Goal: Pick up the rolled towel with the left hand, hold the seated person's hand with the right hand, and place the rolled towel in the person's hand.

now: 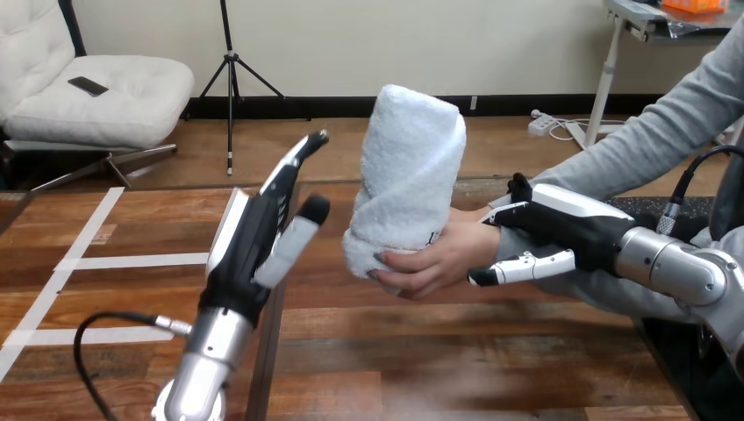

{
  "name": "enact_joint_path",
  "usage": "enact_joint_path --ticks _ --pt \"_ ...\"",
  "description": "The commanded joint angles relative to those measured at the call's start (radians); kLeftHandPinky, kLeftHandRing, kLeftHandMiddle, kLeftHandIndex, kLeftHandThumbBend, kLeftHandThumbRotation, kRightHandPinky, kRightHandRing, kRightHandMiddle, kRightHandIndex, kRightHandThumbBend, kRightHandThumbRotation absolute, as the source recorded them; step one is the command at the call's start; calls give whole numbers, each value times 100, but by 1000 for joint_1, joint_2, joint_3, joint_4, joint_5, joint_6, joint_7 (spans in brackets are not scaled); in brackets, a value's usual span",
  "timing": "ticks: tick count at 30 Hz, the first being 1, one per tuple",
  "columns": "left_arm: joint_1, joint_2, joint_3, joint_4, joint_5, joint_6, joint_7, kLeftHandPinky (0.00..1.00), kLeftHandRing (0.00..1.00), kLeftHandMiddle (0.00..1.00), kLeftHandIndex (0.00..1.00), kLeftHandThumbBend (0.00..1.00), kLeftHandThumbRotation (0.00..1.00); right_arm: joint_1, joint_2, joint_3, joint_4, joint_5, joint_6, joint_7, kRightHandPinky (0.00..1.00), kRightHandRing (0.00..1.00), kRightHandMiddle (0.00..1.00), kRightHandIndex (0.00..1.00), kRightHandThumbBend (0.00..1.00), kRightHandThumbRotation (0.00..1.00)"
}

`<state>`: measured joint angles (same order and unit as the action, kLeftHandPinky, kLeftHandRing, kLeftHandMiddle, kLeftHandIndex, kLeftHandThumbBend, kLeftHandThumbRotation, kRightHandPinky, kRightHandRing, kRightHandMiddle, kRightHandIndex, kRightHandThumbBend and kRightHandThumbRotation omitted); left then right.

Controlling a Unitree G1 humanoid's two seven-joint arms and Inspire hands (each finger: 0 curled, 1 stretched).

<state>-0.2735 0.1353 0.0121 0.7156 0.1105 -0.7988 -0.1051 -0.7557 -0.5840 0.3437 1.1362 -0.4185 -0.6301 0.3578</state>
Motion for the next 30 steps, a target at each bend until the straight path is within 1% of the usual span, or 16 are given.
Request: enact_joint_path --ticks 1,11,18,24,30 --pt "12 5 -8 -116 -14 0 -5 100 99 96 92 100 100 -19 14 -23 -56 20 -13 3 72 81 82 83 100 86" --pt "108 -2 6 -225 -26 22 11 100 98 95 92 100 100 1 18 -45 -74 48 -10 2 73 82 83 83 100 89" --pt "178 -4 10 -277 -66 13 -1 99 97 95 92 100 100 24 18 -61 -99 71 -10 -17 73 82 83 83 100 91" --pt "238 -3 7 -325 -105 21 -20 99 97 95 92 100 100 44 18 -80 -122 82 -12 -36 73 81 82 83 100 93" --pt "285 -1 6 -352 -120 19 -30 98 97 95 92 96 100 65 21 -101 -139 105 -24 -60 72 81 82 83 100 95"
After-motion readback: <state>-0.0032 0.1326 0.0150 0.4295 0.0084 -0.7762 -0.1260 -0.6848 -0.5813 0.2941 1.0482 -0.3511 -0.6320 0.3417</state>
